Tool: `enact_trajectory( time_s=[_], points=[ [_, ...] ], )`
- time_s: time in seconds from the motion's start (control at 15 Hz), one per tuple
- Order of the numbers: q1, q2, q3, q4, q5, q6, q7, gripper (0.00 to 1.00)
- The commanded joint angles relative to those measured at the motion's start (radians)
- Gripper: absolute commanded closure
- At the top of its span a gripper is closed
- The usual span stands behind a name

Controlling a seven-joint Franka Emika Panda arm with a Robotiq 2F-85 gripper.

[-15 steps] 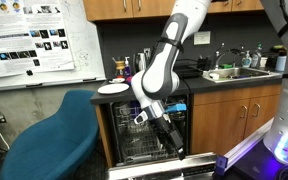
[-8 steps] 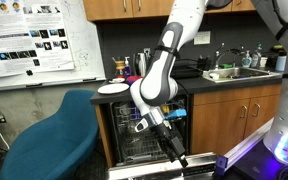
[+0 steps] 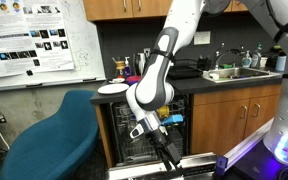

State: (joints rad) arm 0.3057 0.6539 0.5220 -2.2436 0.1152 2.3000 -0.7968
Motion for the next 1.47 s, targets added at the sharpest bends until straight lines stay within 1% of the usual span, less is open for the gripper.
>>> enact_trajectory(
  time_s=[0.0,0.4,1.07,1.27,1.4],
  points=[
    [-0.010,-0.001,0.036,-0.015,0.025,0.019,0.014,0.00],
    [-0.002,-0.001,0.068,-0.030,0.023,0.046,0.026,0.00],
    [0.099,0.089,0.061,0.031,-0.046,0.045,0.085,0.00],
    [0.116,0.118,0.056,0.056,-0.072,0.060,0.106,0.00],
    [0.130,0.140,0.051,0.072,-0.098,0.093,0.122,0.00]
  ],
)
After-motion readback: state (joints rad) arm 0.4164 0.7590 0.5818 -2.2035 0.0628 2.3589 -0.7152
